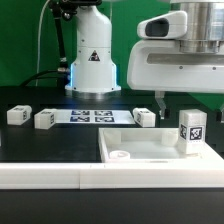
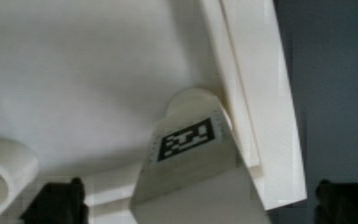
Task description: Assemble one leg
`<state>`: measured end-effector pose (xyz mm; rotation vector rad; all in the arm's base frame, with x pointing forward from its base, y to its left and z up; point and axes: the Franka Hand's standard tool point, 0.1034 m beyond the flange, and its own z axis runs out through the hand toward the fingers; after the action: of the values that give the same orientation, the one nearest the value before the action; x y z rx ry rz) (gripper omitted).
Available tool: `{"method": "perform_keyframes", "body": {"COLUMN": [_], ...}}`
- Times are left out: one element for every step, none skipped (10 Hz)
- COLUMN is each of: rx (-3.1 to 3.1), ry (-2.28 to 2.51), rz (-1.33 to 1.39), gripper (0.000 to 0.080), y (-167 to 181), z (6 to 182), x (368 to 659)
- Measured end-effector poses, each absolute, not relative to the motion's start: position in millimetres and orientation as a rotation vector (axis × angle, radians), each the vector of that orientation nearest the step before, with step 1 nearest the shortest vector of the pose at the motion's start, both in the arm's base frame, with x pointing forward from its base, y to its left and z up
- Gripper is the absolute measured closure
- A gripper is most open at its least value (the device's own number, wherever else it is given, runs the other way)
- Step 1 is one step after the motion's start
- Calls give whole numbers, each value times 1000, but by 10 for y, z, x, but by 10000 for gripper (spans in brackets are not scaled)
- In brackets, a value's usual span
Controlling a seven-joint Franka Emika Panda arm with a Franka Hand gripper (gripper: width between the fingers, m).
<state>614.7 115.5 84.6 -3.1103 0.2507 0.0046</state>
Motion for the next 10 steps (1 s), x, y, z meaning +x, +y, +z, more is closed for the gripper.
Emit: {"method": "perform_keyframes", "body": {"rx": [-3117,-3120,-3120,-3118,-3118,-3118,-3119,-3119,-3119,-3115], "ry": [136,33,-81,-101,-99,-99,-61,-63,-61,90], "rz": [3,1,0,0,0,0,1,1,1,3], "gripper": [150,150,150,150,261,398,398,508,508,508], "y": [1153,1148,1141,1141,1140,1140,1142,1142,1142,1150], "z": [847,849,848,847,847,847,848,848,848,847], "x": [6149,6152,6152,6152,6152,6152,6151,6152,6152,6150]}}
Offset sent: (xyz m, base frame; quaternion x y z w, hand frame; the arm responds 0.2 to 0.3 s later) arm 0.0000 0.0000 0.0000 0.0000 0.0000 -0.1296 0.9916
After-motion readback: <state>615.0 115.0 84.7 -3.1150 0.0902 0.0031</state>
